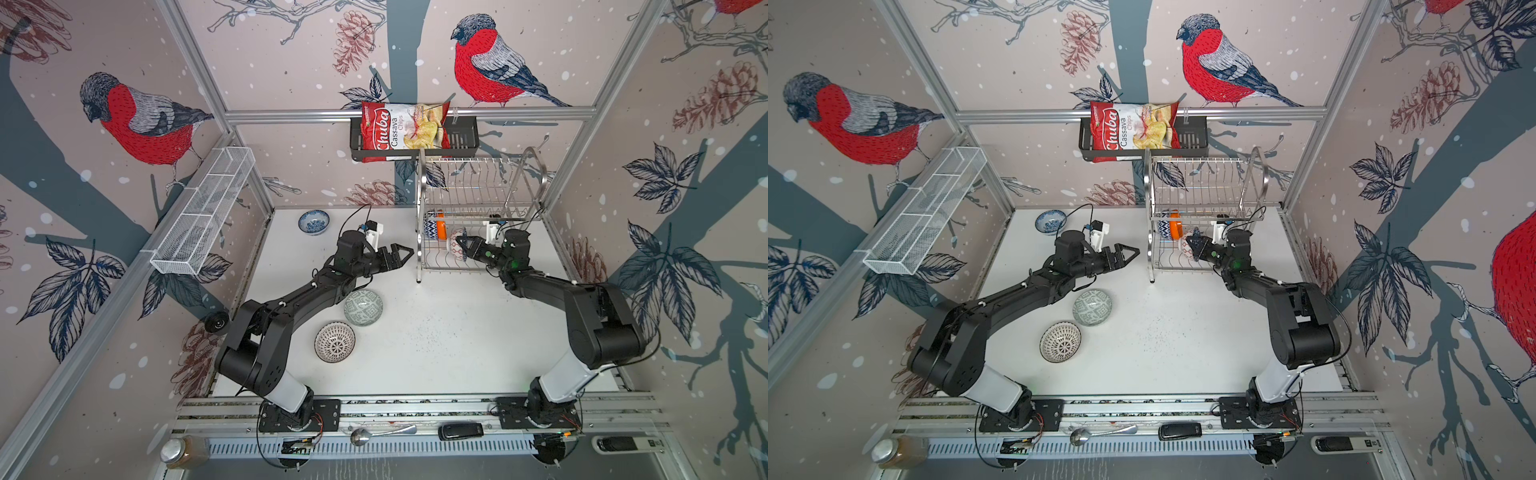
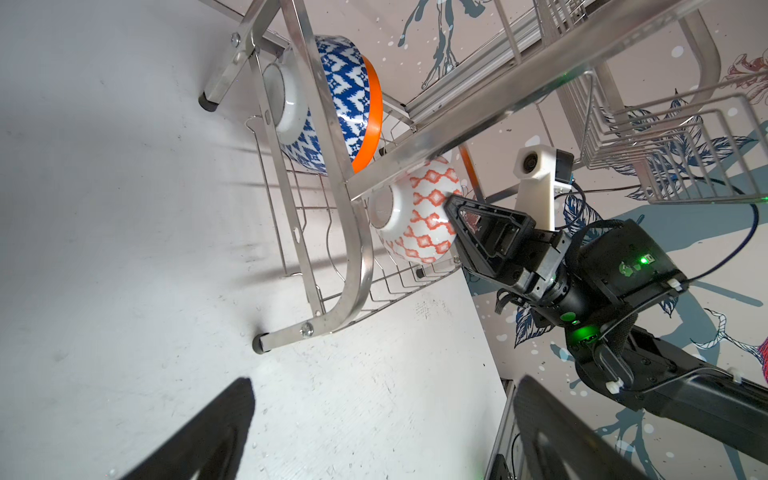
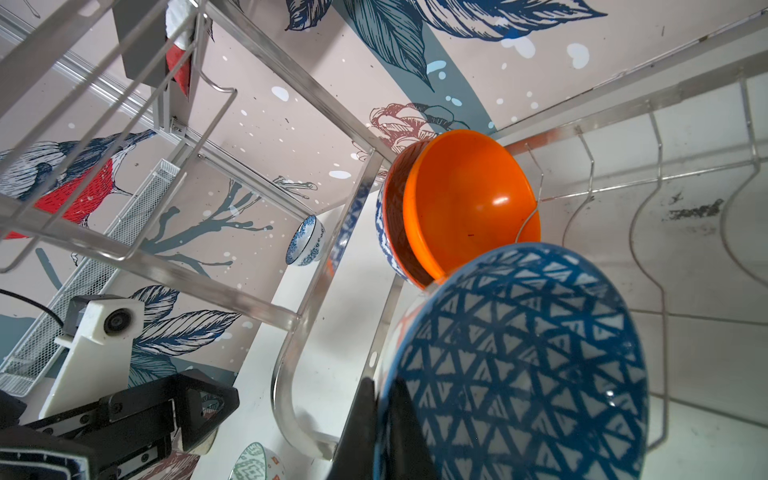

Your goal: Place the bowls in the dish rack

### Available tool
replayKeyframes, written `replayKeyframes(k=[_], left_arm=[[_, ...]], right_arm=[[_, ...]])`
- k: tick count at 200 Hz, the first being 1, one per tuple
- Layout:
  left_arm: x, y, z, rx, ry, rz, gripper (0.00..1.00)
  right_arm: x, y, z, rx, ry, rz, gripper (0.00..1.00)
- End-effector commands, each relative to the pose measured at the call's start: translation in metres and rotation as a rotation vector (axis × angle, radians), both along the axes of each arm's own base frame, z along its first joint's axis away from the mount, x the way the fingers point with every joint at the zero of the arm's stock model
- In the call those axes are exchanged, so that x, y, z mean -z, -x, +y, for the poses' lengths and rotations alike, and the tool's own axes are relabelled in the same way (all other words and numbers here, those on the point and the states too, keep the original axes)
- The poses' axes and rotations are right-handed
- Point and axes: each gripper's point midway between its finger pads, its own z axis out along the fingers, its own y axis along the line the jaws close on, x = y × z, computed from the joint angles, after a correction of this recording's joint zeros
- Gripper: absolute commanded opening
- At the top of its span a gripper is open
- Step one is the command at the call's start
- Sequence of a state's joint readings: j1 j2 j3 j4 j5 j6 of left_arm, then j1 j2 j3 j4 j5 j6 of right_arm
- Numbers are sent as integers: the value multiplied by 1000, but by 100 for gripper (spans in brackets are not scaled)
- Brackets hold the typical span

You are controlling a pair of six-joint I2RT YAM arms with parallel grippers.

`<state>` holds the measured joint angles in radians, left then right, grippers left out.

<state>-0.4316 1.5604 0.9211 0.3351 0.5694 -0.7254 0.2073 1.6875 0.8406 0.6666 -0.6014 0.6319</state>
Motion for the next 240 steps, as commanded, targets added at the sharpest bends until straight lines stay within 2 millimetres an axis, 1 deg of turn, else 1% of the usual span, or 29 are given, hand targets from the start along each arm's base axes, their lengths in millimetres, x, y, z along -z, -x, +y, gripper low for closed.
replayKeyframes(k=[1,37,64,118,176,240], left_arm=[[-10,-3,-3,10,12,-50,98],[-11,-3,-3,13,14,-51,98],[-11,-3,-4,16,19,-45,98],[-12,-2,-4,15,23,-47,98],[-13,-2,-4,17,22,-49,98],[-16,-2,-3,13,26,-60,97]], right_arm=[[-23,-8,5,-30,-43,-84,0],[-25,-16,3,-15,-48,-88,0],[-28,-22,-4,9,-48,-97,1],[-27,-35,-11,36,-74,-92,0],[-32,-48,-12,50,-116,-94,0],[-33,-66,-6,32,-164,-97,1]])
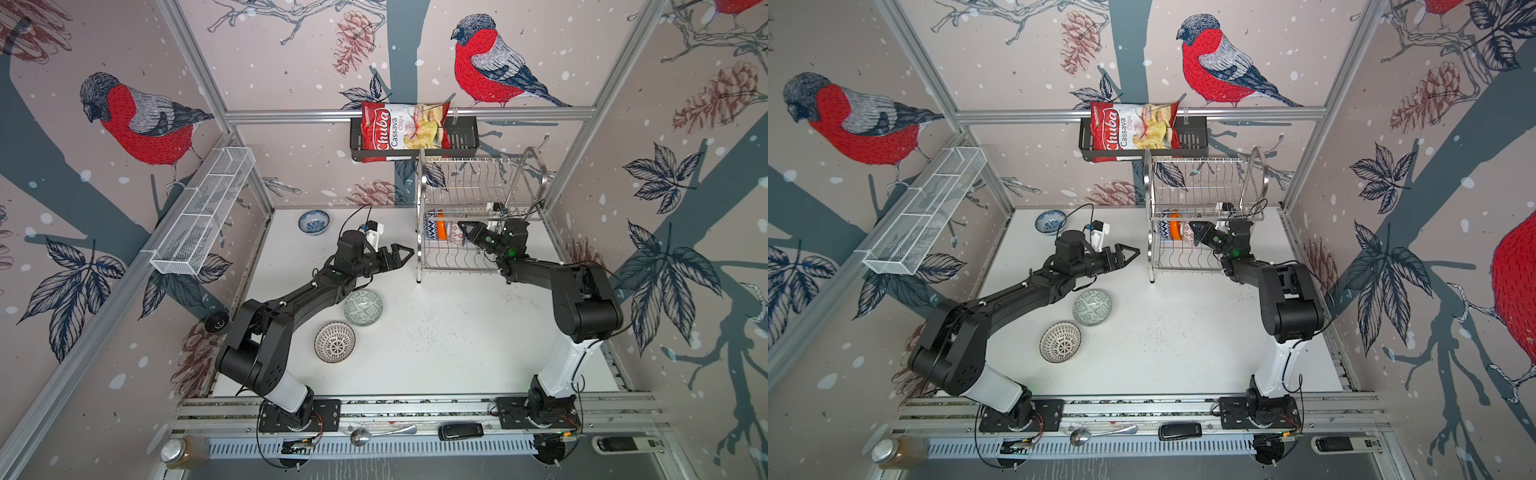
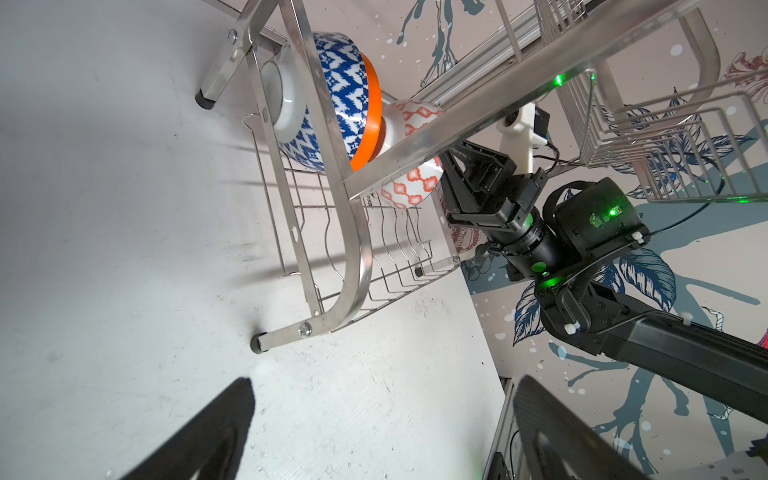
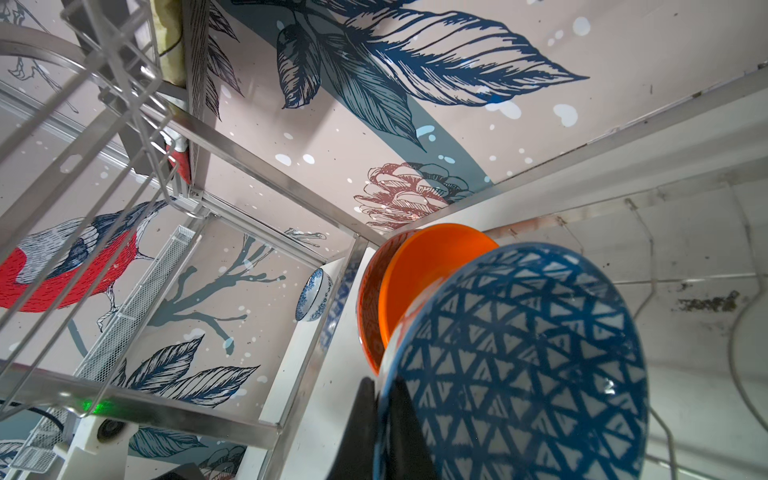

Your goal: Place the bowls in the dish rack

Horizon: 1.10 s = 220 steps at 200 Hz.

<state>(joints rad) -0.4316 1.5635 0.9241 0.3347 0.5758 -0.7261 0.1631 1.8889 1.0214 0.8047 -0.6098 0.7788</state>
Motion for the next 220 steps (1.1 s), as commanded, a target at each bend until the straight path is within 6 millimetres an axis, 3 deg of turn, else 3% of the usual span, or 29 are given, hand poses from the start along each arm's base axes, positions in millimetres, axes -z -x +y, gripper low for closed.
replayKeyframes(k=[1,129,220], left_arm=[[-16,-2,-2,7,23,-61,97],[-13,-8,1,-15,7,-58,97],[-11,-10,2,-16,7,-53,97]], right_arm=[[-23,-6,4,-23,-37,-89,1],[-11,-22,17,-93,-57,-95,1],[-4,-23,26,-134,-85,-94,1]])
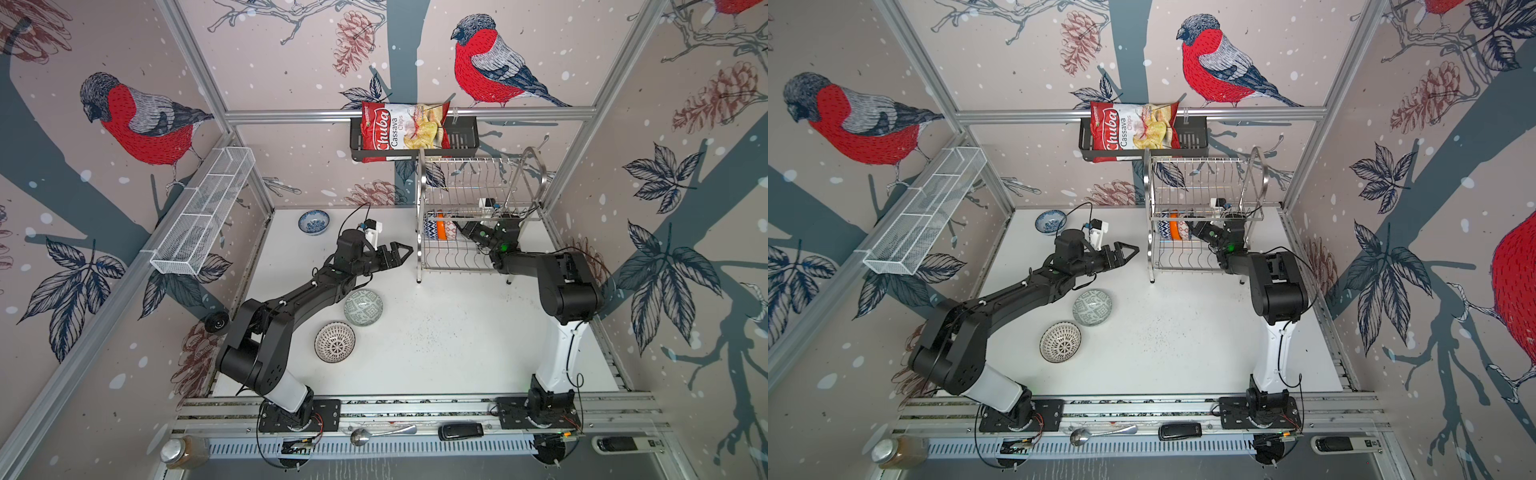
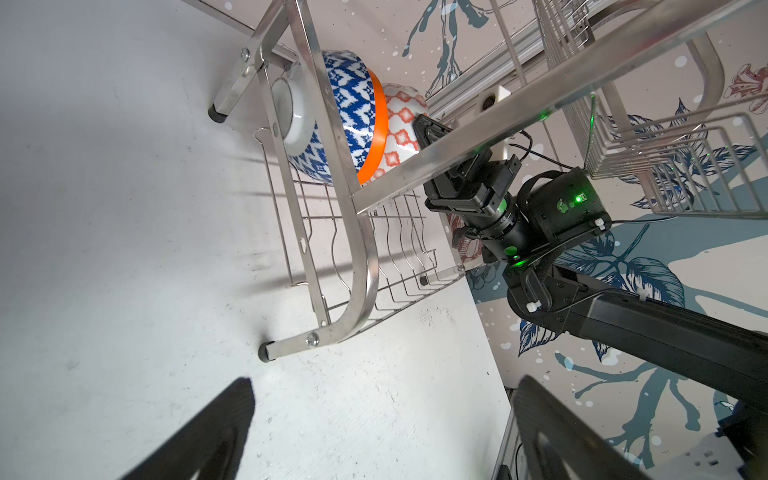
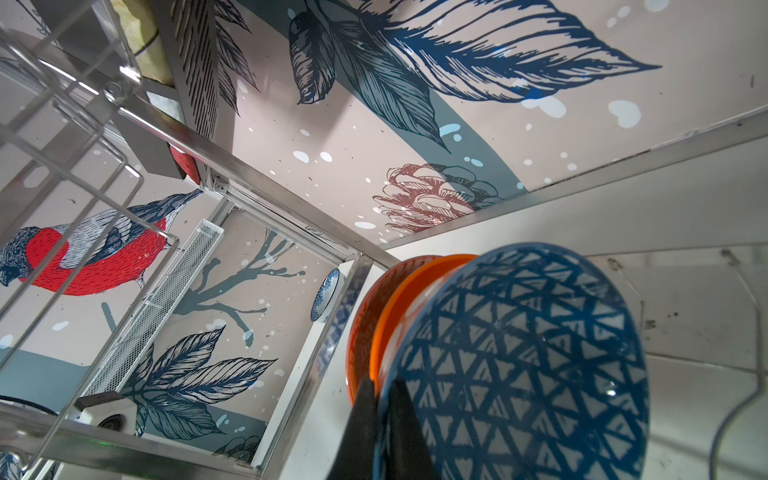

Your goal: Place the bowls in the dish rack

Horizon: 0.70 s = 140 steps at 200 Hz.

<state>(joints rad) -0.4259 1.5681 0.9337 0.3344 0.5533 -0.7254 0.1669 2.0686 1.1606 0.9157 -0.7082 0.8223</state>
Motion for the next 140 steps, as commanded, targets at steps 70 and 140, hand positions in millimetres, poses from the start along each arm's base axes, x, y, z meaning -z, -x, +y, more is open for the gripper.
replayKeyframes(k=[70,140], left_arm=[[-9,-3,-1,9,9,-46,98],[-9,-3,-1,10,9,-44,97]], right_arm=[[-17,3,8,-47,-64,-62,1],[-18,5,9,-58,-89,-63,1]])
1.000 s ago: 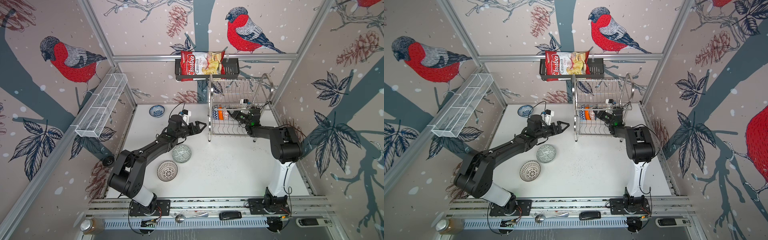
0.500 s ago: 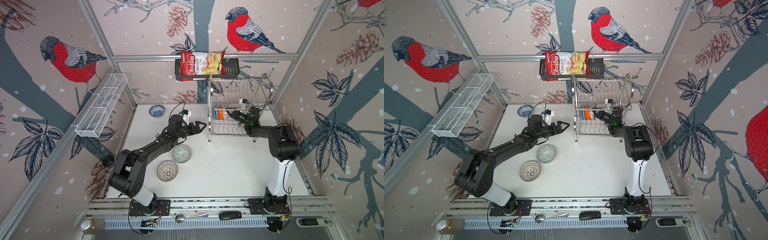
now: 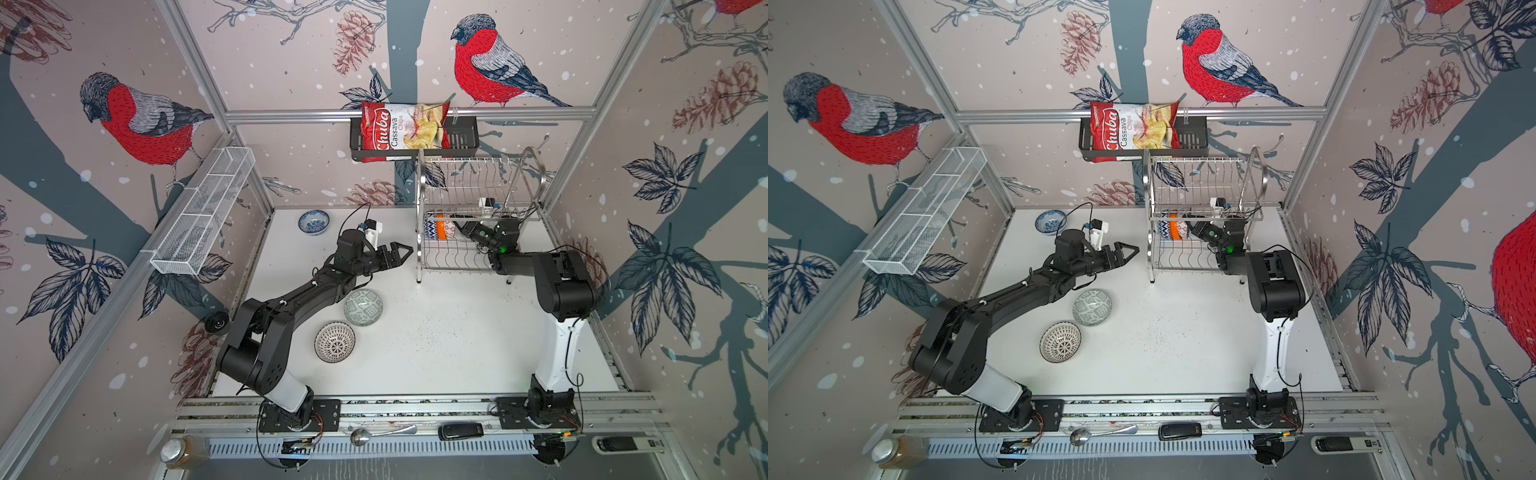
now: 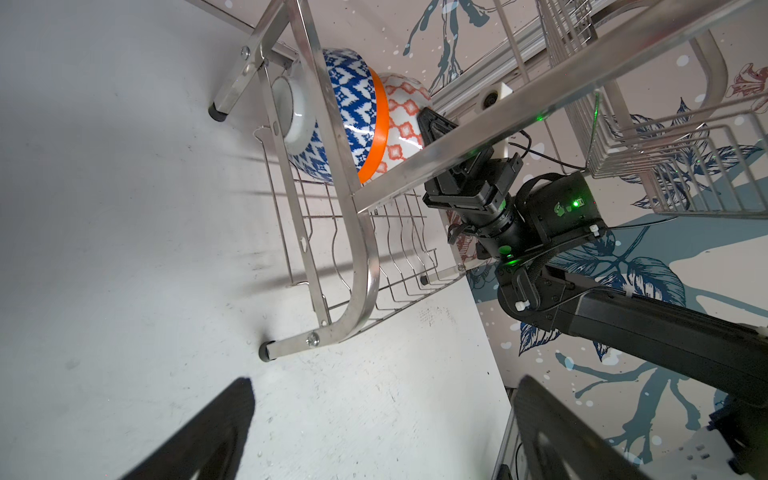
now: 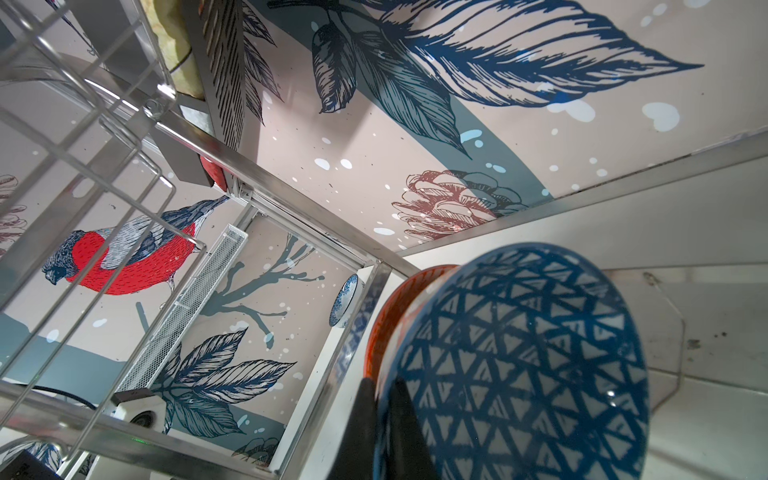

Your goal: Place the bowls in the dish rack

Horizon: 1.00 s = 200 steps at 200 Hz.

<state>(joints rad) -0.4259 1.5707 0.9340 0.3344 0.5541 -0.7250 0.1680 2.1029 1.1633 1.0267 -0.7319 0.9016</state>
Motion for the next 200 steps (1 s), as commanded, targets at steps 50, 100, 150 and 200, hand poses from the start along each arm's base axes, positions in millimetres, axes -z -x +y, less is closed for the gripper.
replayKeyframes(k=[50,100,150,200], left_arm=[[-10,-3,-1,11,10,-45,98],[-10,-2,-2,13,12,-44,97],[-12,-2,-2,14,16,-46,98],[-13,-2,-2,14,16,-48,97]], right_arm=[[-4,3,8,-45,-37,-21,1],[5,1,8,-43,-26,-1,1],[16,-3,7,-37,-22,33,3],[13,0,2,-37,-60,29,3]])
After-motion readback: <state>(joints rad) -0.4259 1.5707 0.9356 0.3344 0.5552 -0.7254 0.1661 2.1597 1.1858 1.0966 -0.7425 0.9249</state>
